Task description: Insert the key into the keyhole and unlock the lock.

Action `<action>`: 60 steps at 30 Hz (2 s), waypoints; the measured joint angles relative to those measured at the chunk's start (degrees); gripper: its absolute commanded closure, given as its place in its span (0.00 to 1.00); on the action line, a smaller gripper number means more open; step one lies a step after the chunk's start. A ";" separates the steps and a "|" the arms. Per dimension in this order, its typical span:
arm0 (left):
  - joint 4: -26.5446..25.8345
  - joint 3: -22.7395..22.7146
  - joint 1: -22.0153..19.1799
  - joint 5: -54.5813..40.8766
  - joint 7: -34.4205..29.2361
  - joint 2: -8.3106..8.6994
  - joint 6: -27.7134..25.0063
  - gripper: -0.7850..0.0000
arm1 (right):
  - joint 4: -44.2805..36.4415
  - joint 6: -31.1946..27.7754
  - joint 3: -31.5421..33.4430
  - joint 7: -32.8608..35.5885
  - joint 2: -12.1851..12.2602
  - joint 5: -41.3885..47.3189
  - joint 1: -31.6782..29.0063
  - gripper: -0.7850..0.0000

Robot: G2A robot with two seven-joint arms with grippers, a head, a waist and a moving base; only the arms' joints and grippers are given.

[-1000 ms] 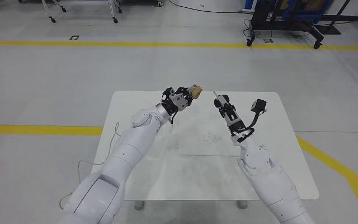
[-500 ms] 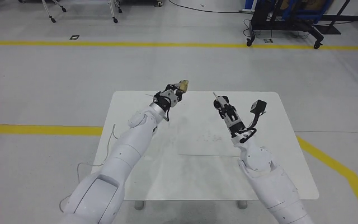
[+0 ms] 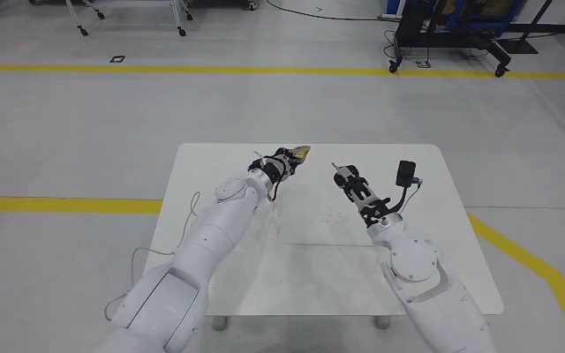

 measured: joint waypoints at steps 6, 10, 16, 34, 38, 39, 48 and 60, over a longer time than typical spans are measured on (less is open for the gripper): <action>0.43 0.11 -0.09 0.65 -1.27 0.07 0.14 1.00 | 0.00 -0.08 0.02 0.08 0.00 0.08 -0.02 1.00; -0.38 0.21 0.49 1.37 -0.75 0.15 -0.07 1.00 | 0.06 -0.03 -0.01 0.12 0.00 0.03 -0.05 1.00; -3.82 0.54 3.37 5.90 -4.25 0.99 -1.95 1.00 | -0.37 7.51 -1.60 1.58 -0.19 -1.53 -0.26 1.00; -9.50 -2.00 8.87 10.50 -8.66 2.94 -3.12 1.00 | -2.04 15.82 -5.20 -2.15 -1.61 1.91 -1.65 1.00; -10.75 -2.42 9.75 11.70 -9.32 3.31 -3.16 1.00 | -0.58 15.54 -5.70 -3.95 -2.10 2.93 -0.50 1.00; -11.02 -2.48 9.94 11.93 -9.42 3.37 -3.09 1.00 | -0.25 15.65 -5.82 -4.15 -2.18 3.08 -0.28 1.00; -13.43 -3.12 11.51 13.14 -9.29 3.69 -1.89 1.00 | 2.28 17.76 -7.21 -4.72 -2.90 3.36 1.67 1.00; -14.93 -3.47 12.27 14.28 -9.28 3.67 -1.13 1.00 | 3.83 18.90 -6.86 -6.31 -3.59 3.77 2.76 1.00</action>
